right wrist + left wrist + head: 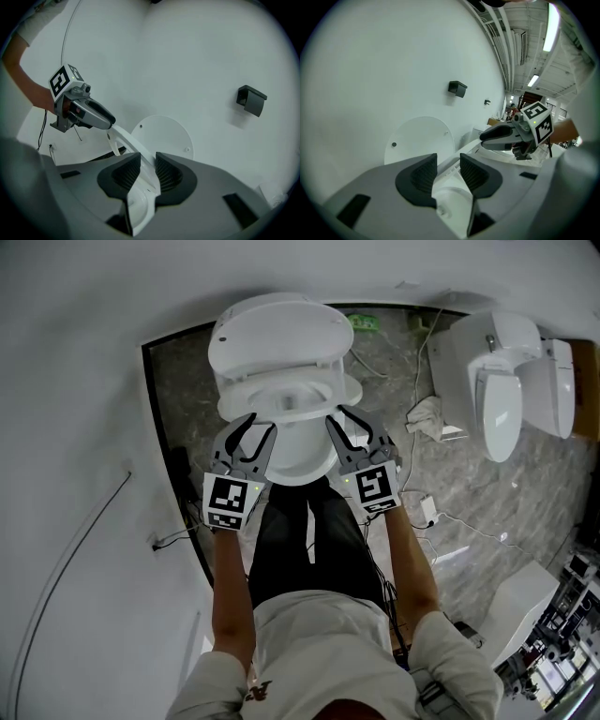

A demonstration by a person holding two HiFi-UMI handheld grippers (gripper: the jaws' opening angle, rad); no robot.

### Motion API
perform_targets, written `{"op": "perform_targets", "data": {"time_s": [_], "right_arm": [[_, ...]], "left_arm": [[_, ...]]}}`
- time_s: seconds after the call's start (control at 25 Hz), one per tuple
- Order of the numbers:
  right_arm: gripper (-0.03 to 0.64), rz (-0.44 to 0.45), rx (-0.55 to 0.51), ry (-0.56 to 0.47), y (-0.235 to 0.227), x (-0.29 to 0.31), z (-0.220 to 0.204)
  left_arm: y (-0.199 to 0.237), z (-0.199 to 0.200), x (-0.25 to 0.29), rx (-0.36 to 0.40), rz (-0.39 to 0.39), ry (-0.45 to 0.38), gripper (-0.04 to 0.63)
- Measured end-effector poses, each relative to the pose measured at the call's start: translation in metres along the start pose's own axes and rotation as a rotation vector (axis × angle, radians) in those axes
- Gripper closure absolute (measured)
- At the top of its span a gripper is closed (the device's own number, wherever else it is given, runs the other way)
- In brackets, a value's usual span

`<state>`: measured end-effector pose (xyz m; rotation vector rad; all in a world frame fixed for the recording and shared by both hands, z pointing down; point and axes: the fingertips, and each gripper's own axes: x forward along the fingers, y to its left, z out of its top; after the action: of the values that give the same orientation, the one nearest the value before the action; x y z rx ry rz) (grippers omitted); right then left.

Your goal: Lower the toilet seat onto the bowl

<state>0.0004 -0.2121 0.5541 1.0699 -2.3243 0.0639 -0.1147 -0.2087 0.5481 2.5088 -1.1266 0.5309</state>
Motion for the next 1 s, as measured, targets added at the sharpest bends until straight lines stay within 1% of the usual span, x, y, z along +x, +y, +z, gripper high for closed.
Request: {"op": "perform_targets", "data": {"time_s": [0.16, 0.44, 0.6, 0.64, 0.68, 0.88, 1.0], "right_arm": [[0.503, 0.014, 0.009, 0.009, 0.008, -0.008, -0.006], [0.502, 0.062, 0.011, 0.009, 0.021, -0.02, -0.02], [0.503, 0.095, 0.009, 0.01, 0.03, -0.028, -0.029], [0.503, 0.104, 0.008, 0.01, 0.033, -0.03, -0.032], [0.503, 0.112, 0.008, 0.01, 0.035, -0.032, -0.034], [0.503, 0.145, 0.021, 0.009, 0.045, -0.041, -0.045], [0.506, 0.164, 0.06, 0.006, 0.051, -0.046, -0.054]], "left_arm": [[-0.006, -0.006, -0.007, -0.049, -0.002, 0.0, 0.446], [-0.019, -0.022, -0.014, -0.085, 0.019, 0.022, 0.446], [-0.026, -0.032, -0.021, -0.115, 0.058, 0.031, 0.456], [-0.028, -0.035, -0.023, -0.129, 0.072, 0.026, 0.489], [-0.03, -0.037, -0.024, -0.14, 0.083, 0.022, 0.5], [-0.04, -0.051, -0.03, -0.162, 0.123, 0.02, 0.505], [-0.047, -0.061, -0.033, -0.166, 0.139, 0.029, 0.508]]}}
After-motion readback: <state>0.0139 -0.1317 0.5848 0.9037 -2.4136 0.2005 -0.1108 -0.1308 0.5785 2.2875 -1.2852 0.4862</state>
